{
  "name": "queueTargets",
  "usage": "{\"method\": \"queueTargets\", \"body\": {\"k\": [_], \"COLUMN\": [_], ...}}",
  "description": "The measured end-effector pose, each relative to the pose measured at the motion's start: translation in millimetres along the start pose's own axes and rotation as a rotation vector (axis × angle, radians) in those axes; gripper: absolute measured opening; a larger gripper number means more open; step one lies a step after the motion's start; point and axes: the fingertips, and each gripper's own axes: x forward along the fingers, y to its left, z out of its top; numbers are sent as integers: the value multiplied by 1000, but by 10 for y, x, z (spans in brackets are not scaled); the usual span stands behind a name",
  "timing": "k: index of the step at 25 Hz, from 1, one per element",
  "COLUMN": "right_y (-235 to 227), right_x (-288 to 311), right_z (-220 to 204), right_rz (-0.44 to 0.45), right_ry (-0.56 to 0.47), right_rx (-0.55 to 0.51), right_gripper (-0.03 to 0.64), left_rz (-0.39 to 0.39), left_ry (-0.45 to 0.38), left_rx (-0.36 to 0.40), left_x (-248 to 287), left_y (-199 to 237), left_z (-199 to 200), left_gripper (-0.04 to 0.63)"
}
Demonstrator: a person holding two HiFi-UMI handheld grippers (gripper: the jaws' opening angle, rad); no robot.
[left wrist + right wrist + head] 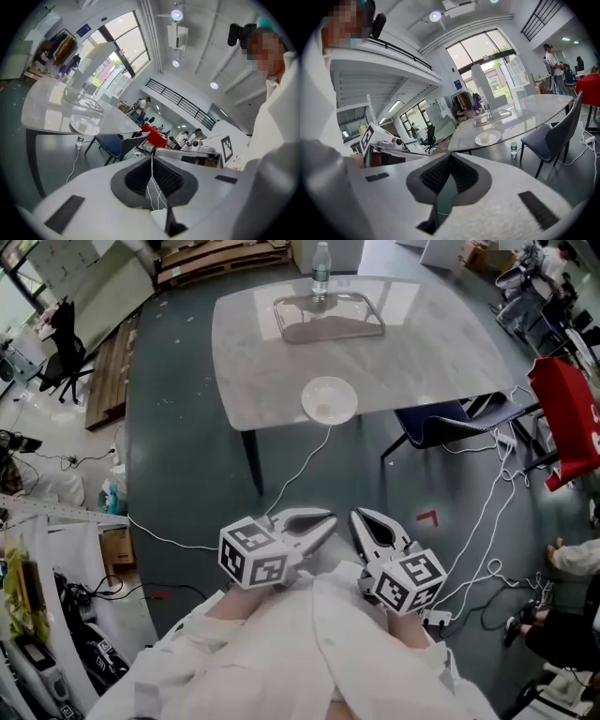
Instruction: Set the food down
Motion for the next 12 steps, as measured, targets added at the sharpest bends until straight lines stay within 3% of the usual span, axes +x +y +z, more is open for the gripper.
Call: {"method": "queueTargets", "body": {"k": [12], "right_y": [-388], "right_x": [627], "right_z": [307], "right_rz": [40], "right_ry": [37], "right_rx": [23], "right_gripper": [2], "left_rz": [51], "left_ry": [-1], "left_rx": [-35], "left_x": [223], "left_y": [633], "left_z": [374], "left_gripper": [21]}}
